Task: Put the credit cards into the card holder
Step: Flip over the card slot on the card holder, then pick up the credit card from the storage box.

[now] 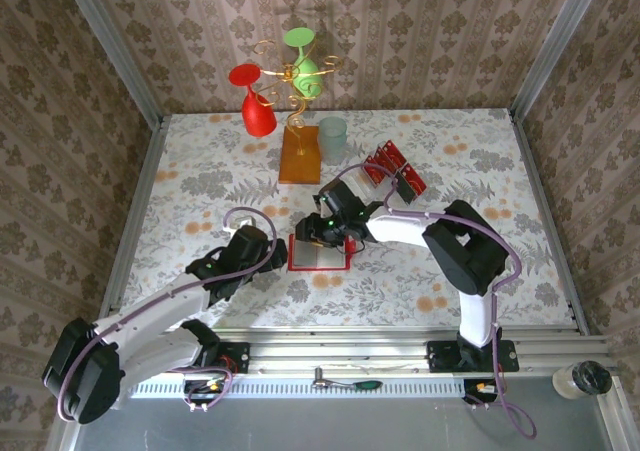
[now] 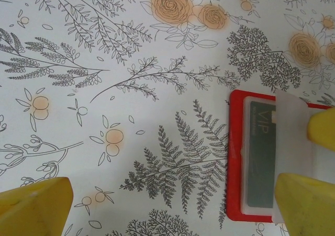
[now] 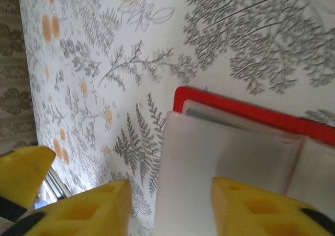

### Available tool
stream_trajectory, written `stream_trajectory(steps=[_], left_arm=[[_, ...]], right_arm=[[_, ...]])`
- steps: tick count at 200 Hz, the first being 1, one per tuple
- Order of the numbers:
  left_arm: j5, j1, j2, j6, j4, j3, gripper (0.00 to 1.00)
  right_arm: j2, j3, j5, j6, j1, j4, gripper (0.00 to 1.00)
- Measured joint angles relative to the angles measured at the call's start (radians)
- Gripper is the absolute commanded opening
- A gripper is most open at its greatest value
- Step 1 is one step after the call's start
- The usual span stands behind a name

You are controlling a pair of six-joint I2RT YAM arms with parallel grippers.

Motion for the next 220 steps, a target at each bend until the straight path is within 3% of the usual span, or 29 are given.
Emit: stream_trajectory(steps=[26,45,220], left_arm=[[0.003,0.000,0.014,0.000,0.004,0.000,1.00],[0.010,0.000,0.031,0.000,0.010,0.000,1.00],[0.084,-0.013,0.300,0.049,0.158,0.040,1.00]], right_arm=[[0.000,-0.004,0.000,-0.019,-0.012,-0.012,0.18],[0.008,-0.005,-0.001,-0.024,-0.012,-0.014,0.15],[0.087,0.015,-0.037,-0.023,-0.012,-0.011,0.16]])
